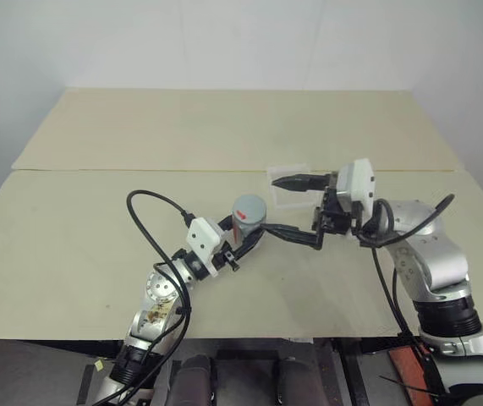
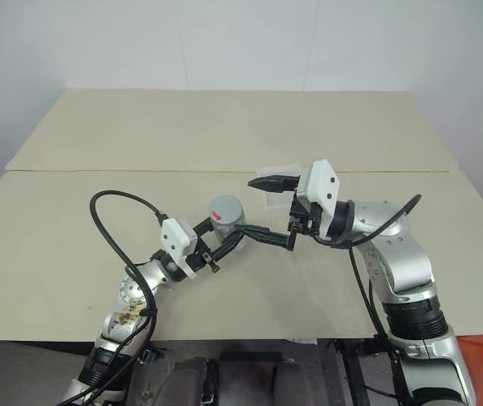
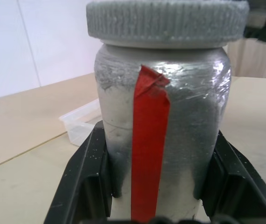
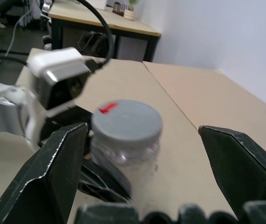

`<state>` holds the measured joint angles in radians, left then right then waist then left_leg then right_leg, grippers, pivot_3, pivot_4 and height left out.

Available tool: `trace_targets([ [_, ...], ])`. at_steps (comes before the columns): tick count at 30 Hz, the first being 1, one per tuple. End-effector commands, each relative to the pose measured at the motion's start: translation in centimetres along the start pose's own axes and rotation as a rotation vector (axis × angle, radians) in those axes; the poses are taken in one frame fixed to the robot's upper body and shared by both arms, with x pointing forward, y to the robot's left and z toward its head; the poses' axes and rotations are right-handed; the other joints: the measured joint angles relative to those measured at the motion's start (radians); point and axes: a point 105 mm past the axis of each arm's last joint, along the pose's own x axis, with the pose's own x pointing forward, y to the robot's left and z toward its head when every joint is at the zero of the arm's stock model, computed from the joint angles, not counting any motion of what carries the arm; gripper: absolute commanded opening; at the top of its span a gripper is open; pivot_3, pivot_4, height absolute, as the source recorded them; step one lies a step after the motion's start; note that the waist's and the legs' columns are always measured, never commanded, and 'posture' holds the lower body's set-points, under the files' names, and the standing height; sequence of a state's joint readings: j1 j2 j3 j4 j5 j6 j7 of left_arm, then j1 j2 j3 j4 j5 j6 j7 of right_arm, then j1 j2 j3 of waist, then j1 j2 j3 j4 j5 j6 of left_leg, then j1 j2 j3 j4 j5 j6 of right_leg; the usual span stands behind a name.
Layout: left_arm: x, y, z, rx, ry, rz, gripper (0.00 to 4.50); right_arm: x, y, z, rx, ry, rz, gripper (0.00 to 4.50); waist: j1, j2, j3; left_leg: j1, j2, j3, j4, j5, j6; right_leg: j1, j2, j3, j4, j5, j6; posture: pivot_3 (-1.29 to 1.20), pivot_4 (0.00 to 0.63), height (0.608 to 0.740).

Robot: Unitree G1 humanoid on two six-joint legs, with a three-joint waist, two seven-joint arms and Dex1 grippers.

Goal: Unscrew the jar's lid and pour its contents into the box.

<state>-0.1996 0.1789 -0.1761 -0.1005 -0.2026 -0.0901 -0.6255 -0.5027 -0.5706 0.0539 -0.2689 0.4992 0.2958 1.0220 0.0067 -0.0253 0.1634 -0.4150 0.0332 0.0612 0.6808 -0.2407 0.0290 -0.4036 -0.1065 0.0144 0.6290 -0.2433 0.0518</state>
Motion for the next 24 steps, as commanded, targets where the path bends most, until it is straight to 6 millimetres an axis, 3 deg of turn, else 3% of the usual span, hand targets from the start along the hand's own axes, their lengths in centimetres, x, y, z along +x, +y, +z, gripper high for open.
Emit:
trace_targets([
  [1, 0.3, -0.1, 1.4, 0.025, -0.066, -0.012, 1.98, 0.4, 0.2, 1.3, -0.001, -0.021, 0.004, 4.46, 0.001, 0.000, 0.000, 0.000, 0.000, 0.000, 0.000, 0.000, 0.000, 0.000, 0.000, 0.000, 0.000, 0.000, 0.000, 0.00, 0.150, 0.740],
  [10, 0.5, -0.1, 1.6, 0.027, -0.072, -0.016, 1.98, 2.2, 0.0, 0.4, 0.016, 0.005, -0.027, 4.46, 0.002, 0.000, 0.000, 0.000, 0.000, 0.000, 0.000, 0.000, 0.000, 0.000, 0.000, 0.000, 0.000, 0.000, 0.000, 0.00, 0.150, 0.740],
  [24, 0.4, -0.2, 1.6, 0.026, -0.073, -0.010, 1.98, 2.8, -0.2, 0.0, 0.022, 0.011, -0.015, 4.46, 0.002, 0.000, 0.000, 0.000, 0.000, 0.000, 0.000, 0.000, 0.000, 0.000, 0.000, 0.000, 0.000, 0.000, 0.000, 0.00, 0.150, 0.740],
])
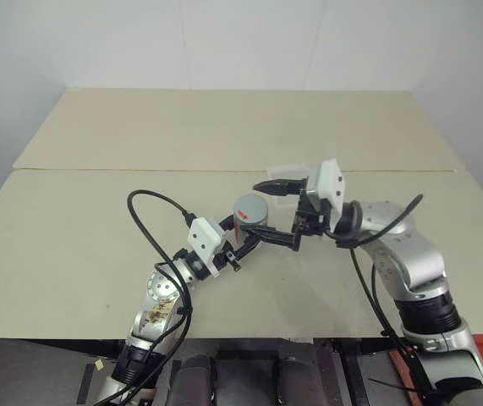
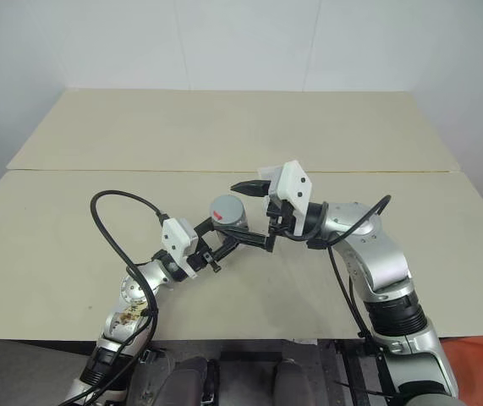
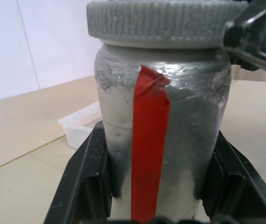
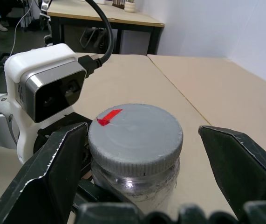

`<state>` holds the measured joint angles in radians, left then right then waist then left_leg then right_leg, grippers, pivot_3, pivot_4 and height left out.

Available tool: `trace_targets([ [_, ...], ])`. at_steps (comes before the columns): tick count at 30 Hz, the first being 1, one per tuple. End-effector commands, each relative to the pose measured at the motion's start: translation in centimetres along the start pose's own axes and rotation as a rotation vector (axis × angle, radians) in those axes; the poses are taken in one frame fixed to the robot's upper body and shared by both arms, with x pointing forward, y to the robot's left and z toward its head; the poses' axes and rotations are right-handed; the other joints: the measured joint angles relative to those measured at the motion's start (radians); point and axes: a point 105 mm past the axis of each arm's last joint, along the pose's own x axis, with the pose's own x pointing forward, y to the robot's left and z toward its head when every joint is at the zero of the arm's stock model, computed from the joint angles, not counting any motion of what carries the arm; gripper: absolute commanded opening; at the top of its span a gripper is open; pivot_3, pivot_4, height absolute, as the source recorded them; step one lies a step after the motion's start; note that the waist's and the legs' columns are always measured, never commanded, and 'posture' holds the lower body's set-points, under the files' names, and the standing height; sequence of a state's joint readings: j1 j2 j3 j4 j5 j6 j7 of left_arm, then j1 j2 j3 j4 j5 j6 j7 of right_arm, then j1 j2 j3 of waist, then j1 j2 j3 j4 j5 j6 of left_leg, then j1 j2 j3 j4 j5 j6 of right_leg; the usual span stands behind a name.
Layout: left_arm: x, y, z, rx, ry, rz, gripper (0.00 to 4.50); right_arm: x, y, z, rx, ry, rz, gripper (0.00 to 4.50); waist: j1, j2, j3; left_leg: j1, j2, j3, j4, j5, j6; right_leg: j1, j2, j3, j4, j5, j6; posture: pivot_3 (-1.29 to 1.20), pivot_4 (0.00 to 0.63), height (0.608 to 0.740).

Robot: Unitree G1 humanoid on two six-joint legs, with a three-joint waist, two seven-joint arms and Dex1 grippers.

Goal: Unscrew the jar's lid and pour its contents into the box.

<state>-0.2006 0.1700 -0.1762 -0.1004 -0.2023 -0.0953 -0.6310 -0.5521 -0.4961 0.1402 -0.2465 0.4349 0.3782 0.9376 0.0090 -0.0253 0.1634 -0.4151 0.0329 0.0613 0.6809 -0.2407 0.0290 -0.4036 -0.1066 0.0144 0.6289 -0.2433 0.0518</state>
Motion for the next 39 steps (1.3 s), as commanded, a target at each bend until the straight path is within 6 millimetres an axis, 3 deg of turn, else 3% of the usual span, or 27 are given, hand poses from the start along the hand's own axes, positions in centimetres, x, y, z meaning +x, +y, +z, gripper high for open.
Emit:
trace_targets([
  [1, 0.35, -0.08, 1.42, 0.029, -0.062, -0.006, 1.98, 0.10, -0.20, 1.33, -0.041, -0.033, 0.003, 4.46, 0.000, 0.000, 0.000, 0.000, 0.000, 0.000, 0.000, 0.000, 0.000, 0.000, 0.000, 0.000, 0.000, 0.000, 0.000, 0.00, 0.150, 0.740],
  [2, 0.35, -0.09, 1.40, 0.028, -0.062, -0.006, 1.98, 0.08, -0.21, 1.34, -0.041, -0.033, 0.003, 4.46, 0.000, 0.000, 0.000, 0.000, 0.000, 0.000, 0.000, 0.000, 0.000, 0.000, 0.000, 0.000, 0.000, 0.000, 0.000, 0.00, 0.150, 0.740],
  [5, 0.32, -0.10, 1.32, 0.027, -0.059, -0.006, 1.98, 0.03, -0.17, 1.34, -0.040, -0.033, 0.007, 3.90, 0.000, 0.000, 0.000, 0.000, 0.000, 0.000, 0.000, 0.000, 0.000, 0.000, 0.000, 0.000, 0.000, 0.000, 0.000, 0.00, 0.150, 0.740],
  [8, 0.30, -0.09, 1.26, 0.028, -0.058, -0.008, 1.98, -0.04, -0.05, 1.35, -0.043, -0.033, 0.011, 2.90, 0.000, 0.000, 0.000, 0.000, 0.000, 0.000, 0.000, 0.000, 0.000, 0.000, 0.000, 0.000, 0.000, 0.000, 0.000, 0.00, 0.150, 0.740],
  [39, 0.13, -0.43, 0.45, 0.049, -0.028, -0.036, 1.98, -0.36, 0.52, 2.09, 0.080, -0.117, 0.049, 2.90, 0.000, 0.000, 0.000, 0.000, 0.000, 0.000, 0.000, 0.000, 0.000, 0.000, 0.000, 0.000, 0.000, 0.000, 0.000, 0.00, 0.150, 0.740],
])
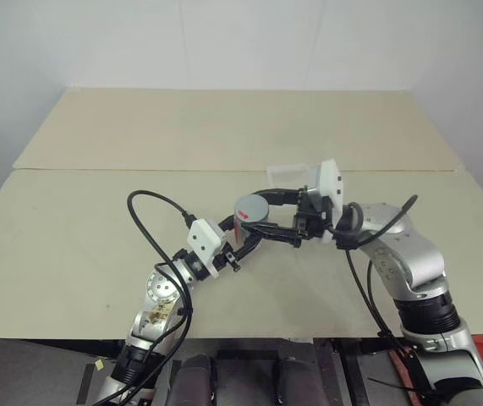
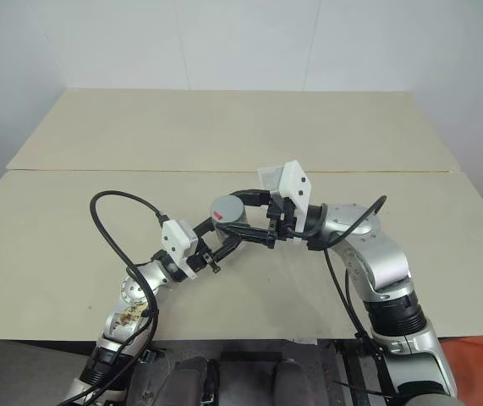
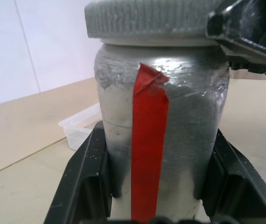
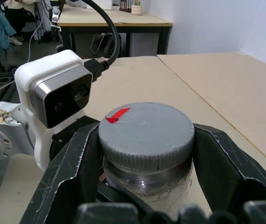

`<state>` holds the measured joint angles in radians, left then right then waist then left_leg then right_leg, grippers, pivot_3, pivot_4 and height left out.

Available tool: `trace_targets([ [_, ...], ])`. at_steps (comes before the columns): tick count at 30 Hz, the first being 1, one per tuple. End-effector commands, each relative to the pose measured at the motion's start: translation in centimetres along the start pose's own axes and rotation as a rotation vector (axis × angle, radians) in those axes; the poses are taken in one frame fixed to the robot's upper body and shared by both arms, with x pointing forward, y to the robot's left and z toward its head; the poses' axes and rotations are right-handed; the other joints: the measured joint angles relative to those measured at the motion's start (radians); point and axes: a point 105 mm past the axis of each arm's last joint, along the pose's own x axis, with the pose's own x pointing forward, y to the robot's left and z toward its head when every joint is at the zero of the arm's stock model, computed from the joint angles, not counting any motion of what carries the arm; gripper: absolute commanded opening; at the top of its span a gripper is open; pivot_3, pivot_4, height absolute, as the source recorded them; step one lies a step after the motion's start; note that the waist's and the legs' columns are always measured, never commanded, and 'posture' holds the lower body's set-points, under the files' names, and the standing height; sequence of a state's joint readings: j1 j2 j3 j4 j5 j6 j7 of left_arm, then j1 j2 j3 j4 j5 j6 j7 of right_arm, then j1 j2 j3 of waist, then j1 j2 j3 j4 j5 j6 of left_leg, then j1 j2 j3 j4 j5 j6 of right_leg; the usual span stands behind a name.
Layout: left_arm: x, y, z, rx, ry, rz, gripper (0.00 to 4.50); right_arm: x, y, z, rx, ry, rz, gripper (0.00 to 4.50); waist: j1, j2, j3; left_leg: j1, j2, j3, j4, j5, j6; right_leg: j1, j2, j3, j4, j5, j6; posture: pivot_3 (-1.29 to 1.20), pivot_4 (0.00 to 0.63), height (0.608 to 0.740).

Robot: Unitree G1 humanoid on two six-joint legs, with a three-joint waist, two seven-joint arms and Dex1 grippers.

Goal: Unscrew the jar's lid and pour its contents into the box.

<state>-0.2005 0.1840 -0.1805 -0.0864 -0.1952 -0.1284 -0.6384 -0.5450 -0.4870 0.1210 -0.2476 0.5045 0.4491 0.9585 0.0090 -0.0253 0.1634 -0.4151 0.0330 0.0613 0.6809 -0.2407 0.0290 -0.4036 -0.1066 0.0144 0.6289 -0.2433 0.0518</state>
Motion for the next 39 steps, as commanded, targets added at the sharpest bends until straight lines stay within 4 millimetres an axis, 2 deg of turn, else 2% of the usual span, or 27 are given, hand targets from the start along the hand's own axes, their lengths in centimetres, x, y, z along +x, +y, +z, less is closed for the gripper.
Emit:
trace_targets([
  [1, 0.3, -0.4, 0.5, 0.025, -0.027, -0.025, 1.98, -0.2, 0.4, 2.1, -0.027, -0.088, 0.022, 2.90, 0.000, 0.000, 0.000, 0.000, 0.000, 0.000, 0.000, 0.000, 0.000, 0.000, 0.000, 0.000, 0.000, 0.000, 0.000, 0.00, 0.150, 0.740],
  [11, 0.4, -0.6, 0.8, 0.047, -0.028, -0.044, 1.98, 0.1, 0.2, 2.5, -0.174, -0.172, -0.016, 2.90, 0.000, 0.000, 0.000, 0.000, 0.000, 0.000, 0.000, 0.000, 0.000, 0.000, 0.000, 0.000, 0.000, 0.000, 0.000, 0.00, 0.150, 0.740],
  [22, 0.3, -0.8, 0.6, 0.012, -0.027, -0.061, 1.98, 0.5, -0.1, 2.2, -0.247, -0.201, -0.059, 2.90, 0.000, 0.000, 0.000, 0.000, 0.000, 0.000, 0.000, 0.000, 0.000, 0.000, 0.000, 0.000, 0.000, 0.000, 0.000, 0.00, 0.150, 0.740],
  [28, 0.2, -0.9, 0.4, 0.047, -0.017, -0.072, 1.98, 0.4, -0.9, 2.4, -0.110, -0.209, -0.070, 2.90, 0.000, 0.000, 0.000, 0.000, 0.000, 0.000, 0.000, 0.000, 0.000, 0.000, 0.000, 0.000, 0.000, 0.000, 0.000, 0.00, 0.150, 0.740],
  [39, 0.1, -1.0, 0.1, 0.045, -0.016, -0.071, 1.98, 0.0, -0.4, 2.2, -0.065, -0.198, -0.040, 2.90, 0.000, 0.000, 0.000, 0.000, 0.000, 0.000, 0.000, 0.000, 0.000, 0.000, 0.000, 0.000, 0.000, 0.000, 0.000, 0.00, 0.150, 0.740],
])
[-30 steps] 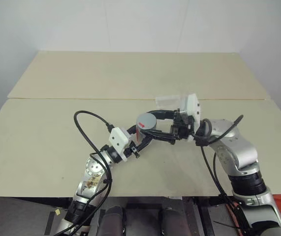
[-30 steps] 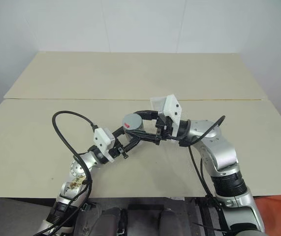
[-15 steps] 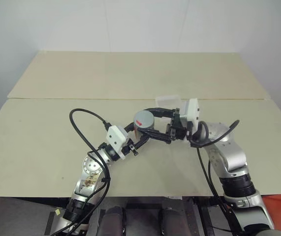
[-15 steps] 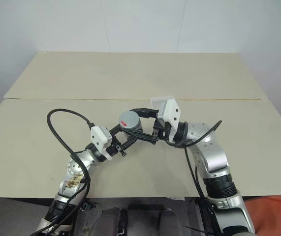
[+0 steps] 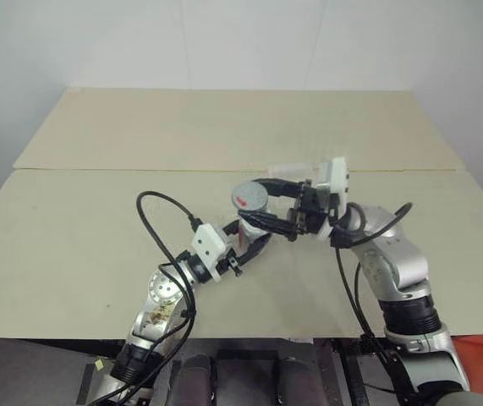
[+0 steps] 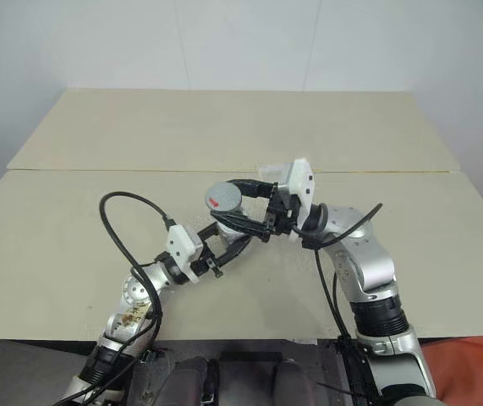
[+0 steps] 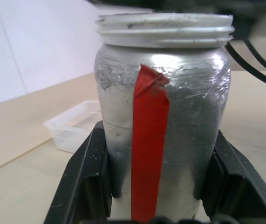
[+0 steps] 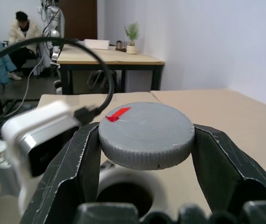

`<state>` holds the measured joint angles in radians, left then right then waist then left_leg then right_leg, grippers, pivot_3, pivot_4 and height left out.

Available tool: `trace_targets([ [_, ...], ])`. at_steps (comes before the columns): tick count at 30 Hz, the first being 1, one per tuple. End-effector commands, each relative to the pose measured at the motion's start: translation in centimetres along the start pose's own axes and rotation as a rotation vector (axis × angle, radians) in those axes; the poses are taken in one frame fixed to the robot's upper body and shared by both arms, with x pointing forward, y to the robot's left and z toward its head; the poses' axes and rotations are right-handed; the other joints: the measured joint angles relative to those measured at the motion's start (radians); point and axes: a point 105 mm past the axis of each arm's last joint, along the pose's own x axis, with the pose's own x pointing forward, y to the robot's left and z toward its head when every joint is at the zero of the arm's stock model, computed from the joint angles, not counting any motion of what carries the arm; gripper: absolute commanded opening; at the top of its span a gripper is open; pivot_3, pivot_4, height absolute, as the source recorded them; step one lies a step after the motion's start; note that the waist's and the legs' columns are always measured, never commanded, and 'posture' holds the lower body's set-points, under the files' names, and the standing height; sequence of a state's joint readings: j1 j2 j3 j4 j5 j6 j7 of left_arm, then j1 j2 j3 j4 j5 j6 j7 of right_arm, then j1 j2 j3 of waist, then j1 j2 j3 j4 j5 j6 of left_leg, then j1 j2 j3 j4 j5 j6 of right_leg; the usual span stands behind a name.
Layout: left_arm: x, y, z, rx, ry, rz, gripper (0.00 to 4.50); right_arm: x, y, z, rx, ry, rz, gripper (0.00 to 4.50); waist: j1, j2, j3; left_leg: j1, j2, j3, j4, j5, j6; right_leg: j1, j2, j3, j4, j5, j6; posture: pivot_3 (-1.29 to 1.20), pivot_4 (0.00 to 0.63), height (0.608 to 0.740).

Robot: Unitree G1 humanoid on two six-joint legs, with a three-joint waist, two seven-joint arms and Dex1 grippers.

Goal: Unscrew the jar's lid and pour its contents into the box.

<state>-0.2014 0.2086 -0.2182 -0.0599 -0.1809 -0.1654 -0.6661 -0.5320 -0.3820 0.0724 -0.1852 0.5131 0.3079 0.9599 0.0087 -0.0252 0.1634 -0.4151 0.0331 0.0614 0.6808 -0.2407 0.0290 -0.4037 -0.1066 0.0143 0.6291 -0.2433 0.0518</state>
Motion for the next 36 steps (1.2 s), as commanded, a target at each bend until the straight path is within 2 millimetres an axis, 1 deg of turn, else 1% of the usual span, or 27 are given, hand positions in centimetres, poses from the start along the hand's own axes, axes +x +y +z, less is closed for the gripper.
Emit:
trace_targets([
  [1, 0.1, 0.0, 0.8, 0.021, -0.034, -0.003, 1.98, 0.0, 0.1, 1.2, -0.048, -0.031, 0.003, 2.90, -0.001, 0.000, 0.000, 0.000, 0.000, 0.000, 0.000, 0.000, 0.000, 0.000, 0.000, 0.000, 0.000, 0.000, 0.000, 0.00, 0.150, 0.740],
  [5, 0.1, -0.1, 0.8, 0.021, -0.035, -0.002, 1.98, -0.3, -0.7, 1.8, -0.070, -0.054, -0.045, 2.90, -0.001, 0.000, 0.000, 0.000, 0.000, 0.000, 0.000, 0.000, 0.000, 0.000, 0.000, 0.000, 0.000, 0.000, 0.000, 0.00, 0.150, 0.740],
  [7, 0.0, 0.2, 0.9, 0.021, -0.039, 0.011, 1.98, -1.7, -1.4, 1.9, -0.088, -0.032, -0.095, 2.90, 0.000, 0.000, 0.000, 0.000, 0.000, 0.000, 0.000, 0.000, 0.000, 0.000, 0.000, 0.000, 0.000, 0.000, 0.000, 0.00, 0.150, 0.740],
  [9, -0.1, 0.4, 1.1, 0.026, -0.040, 0.021, 1.98, -3.1, -2.0, 1.5, -0.116, 0.015, -0.147, 2.90, 0.005, 0.000, 0.000, 0.000, 0.000, 0.000, 0.000, 0.000, 0.000, 0.000, 0.000, 0.000, 0.000, 0.000, 0.000, 0.00, 0.150, 0.740],
  [13, -0.4, 0.9, 1.2, 0.033, -0.038, 0.043, 1.98, -6.0, -2.9, 0.3, -0.092, 0.143, -0.287, 2.90, 0.003, 0.000, 0.000, 0.000, -0.001, 0.000, 0.000, 0.000, 0.000, 0.001, -0.001, 0.000, -0.001, 0.000, 0.000, 0.00, 0.150, 0.740],
  [16, -0.6, 1.8, 1.2, 0.045, -0.031, 0.069, 1.98, -9.6, -3.0, -2.7, -0.027, 0.352, -0.414, 2.90, 0.003, 0.000, 0.000, 0.000, 0.000, 0.000, 0.000, 0.000, 0.000, 0.000, 0.000, 0.000, 0.000, 0.000, 0.000, 0.00, 0.150, 0.740],
  [19, -0.4, 2.5, 1.1, 0.058, -0.023, 0.087, 1.98, -12.1, -2.7, -6.1, 0.030, 0.543, -0.506, 2.90, 0.002, 0.000, 0.000, 0.000, 0.000, 0.000, 0.000, 0.000, 0.000, 0.001, -0.001, 0.000, 0.000, 0.000, 0.000, 0.00, 0.150, 0.740],
  [22, -0.2, 3.1, 0.9, 0.068, -0.017, 0.091, 1.98, -13.5, -2.6, -8.9, 0.097, 0.672, -0.576, 2.90, -0.005, 0.000, 0.000, 0.001, 0.000, 0.000, 0.000, 0.000, 0.000, 0.001, 0.000, 0.000, 0.000, 0.000, 0.000, 0.00, 0.150, 0.740],
  [25, 0.0, 3.3, 0.9, 0.078, -0.017, 0.088, 1.98, -14.3, -2.1, -10.4, 0.129, 0.762, -0.577, 2.90, -0.005, 0.000, 0.000, 0.000, -0.001, 0.000, 0.000, 0.000, 0.000, 0.000, 0.000, 0.000, -0.001, 0.000, 0.000, 0.00, 0.150, 0.740],
  [28, 0.0, 3.4, 0.9, 0.084, -0.015, 0.090, 1.98, -14.9, -1.6, -11.5, 0.157, 0.829, -0.563, 2.90, -0.004, 0.000, 0.000, 0.000, -0.001, 0.000, 0.000, 0.000, 0.000, 0.001, 0.000, 0.001, -0.001, 0.000, 0.000, 0.00, 0.150, 0.740],
  [30, -0.1, 3.5, 0.8, 0.088, -0.010, 0.096, 1.98, -15.2, -1.3, -11.7, 0.186, 0.841, -0.544, 3.50, -0.001, 0.000, 0.000, 0.000, -0.001, 0.000, 0.000, 0.000, 0.000, 0.001, 0.000, 0.000, -0.001, 0.000, 0.000, 0.00, 0.150, 0.740],
  [32, -0.3, 3.6, 0.8, 0.090, -0.006, 0.104, 1.98, -15.3, -1.5, -11.5, 0.181, 0.839, -0.557, 3.98, 0.001, 0.000, 0.000, 0.001, -0.001, 0.000, 0.000, 0.000, 0.000, 0.002, 0.000, 0.000, -0.001, 0.000, 0.000, 0.00, 0.150, 0.740],
  [33, -0.3, 3.6, 0.8, 0.090, -0.006, 0.107, 1.98, -15.4, -1.7, -11.4, 0.176, 0.839, -0.563, 4.37, 0.001, 0.000, -0.001, 0.001, -0.001, 0.000, 0.000, 0.000, 0.000, 0.002, 0.000, 0.000, -0.001, 0.000, 0.000, 0.00, 0.150, 0.740],
  [34, -0.3, 3.6, 0.8, 0.090, -0.005, 0.110, 1.98, -15.4, -1.7, -11.2, 0.162, 0.840, -0.563, 4.47, 0.001, 0.000, -0.001, 0.001, -0.001, 0.000, 0.000, 0.000, 0.000, 0.002, 0.000, 0.000, -0.002, 0.000, 0.000, 0.00, 0.150, 0.740],
  [36, -0.3, 3.8, 0.8, 0.090, -0.005, 0.115, 1.98, -15.5, -2.0, -10.6, 0.137, 0.833, -0.566, 4.47, 0.002, 0.000, 0.000, 0.000, -0.001, 0.000, 0.000, 0.000, 0.000, 0.002, 0.000, 0.000, -0.002, 0.000, 0.000, 0.00, 0.150, 0.740],
])
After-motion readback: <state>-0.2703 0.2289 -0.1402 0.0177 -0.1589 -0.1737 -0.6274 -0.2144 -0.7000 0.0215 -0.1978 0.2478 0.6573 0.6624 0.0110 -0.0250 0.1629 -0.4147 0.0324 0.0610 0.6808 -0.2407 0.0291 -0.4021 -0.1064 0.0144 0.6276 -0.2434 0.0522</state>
